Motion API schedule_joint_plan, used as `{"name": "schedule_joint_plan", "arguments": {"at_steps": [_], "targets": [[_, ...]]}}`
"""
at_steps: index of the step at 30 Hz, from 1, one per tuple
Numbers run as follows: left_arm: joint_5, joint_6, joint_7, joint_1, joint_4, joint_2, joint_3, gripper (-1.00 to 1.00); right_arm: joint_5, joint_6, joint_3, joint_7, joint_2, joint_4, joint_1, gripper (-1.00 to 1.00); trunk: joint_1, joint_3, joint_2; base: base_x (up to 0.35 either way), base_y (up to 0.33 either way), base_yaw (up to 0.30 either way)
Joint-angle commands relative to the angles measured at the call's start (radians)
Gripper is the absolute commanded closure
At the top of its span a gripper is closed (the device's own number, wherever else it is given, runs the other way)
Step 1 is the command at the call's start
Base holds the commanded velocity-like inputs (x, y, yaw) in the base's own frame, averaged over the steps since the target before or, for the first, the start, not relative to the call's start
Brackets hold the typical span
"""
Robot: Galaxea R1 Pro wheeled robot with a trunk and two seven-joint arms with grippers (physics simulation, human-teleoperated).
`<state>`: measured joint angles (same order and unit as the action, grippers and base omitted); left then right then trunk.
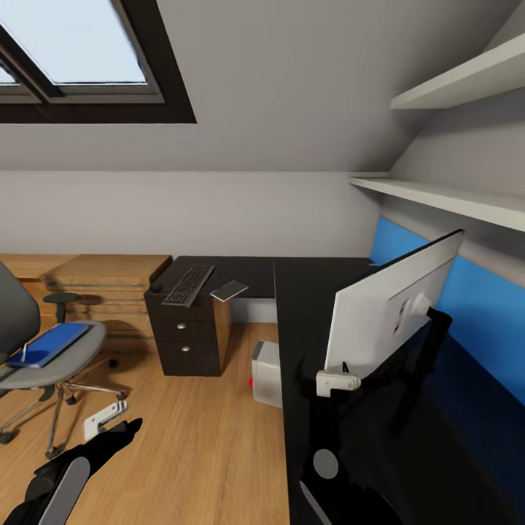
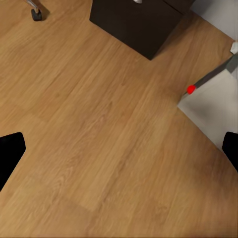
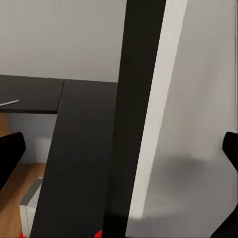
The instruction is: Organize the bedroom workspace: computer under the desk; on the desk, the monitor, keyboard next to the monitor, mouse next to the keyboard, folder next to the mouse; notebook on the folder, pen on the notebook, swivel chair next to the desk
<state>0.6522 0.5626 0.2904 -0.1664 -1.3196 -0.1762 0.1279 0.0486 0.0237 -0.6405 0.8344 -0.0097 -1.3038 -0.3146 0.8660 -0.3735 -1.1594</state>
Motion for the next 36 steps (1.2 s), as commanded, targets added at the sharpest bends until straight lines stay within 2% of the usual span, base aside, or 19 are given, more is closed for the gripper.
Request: {"name": "schedule_joint_plan", "arguments": {"at_steps": [1,6,18,28,36], "targets": [[0.011,0.003,0.009,-0.001,-0.001,0.0,-0.002,-1.0,0.005,0.002,-0.003,0.02,-0.001,0.0,-0.001,-1.0,0.0,-0.001,-0.001,0.058,-0.011,0.0],[0.011,0.003,0.009,0.0,-0.001,0.0,-0.003,-1.0,0.005,0.001,-0.002,0.056,-0.001,0.0,-0.001,-1.0,0.0,-0.001,-0.001,0.025,-0.005,0.0],[0.011,0.003,0.008,-0.001,-0.001,0.0,-0.004,-1.0,0.007,-0.001,0.015,0.064,-0.001,0.002,-0.001,-1.0,0.0,-0.001,-0.001,0.002,0.0,0.0],[0.012,0.003,0.008,0.0,-0.001,0.0,-0.004,-1.0,0.009,-0.003,0.062,0.065,-0.001,0.003,-0.001,-1.0,0.0,-0.001,-0.001,0.0,0.0,0.0],[0.011,0.003,0.009,0.0,0.001,0.0,-0.004,-1.0,0.01,-0.005,0.073,0.065,-0.001,0.003,-0.001,-1.0,0.0,-0.001,-0.001,-0.053,-0.034,0.0]]}}
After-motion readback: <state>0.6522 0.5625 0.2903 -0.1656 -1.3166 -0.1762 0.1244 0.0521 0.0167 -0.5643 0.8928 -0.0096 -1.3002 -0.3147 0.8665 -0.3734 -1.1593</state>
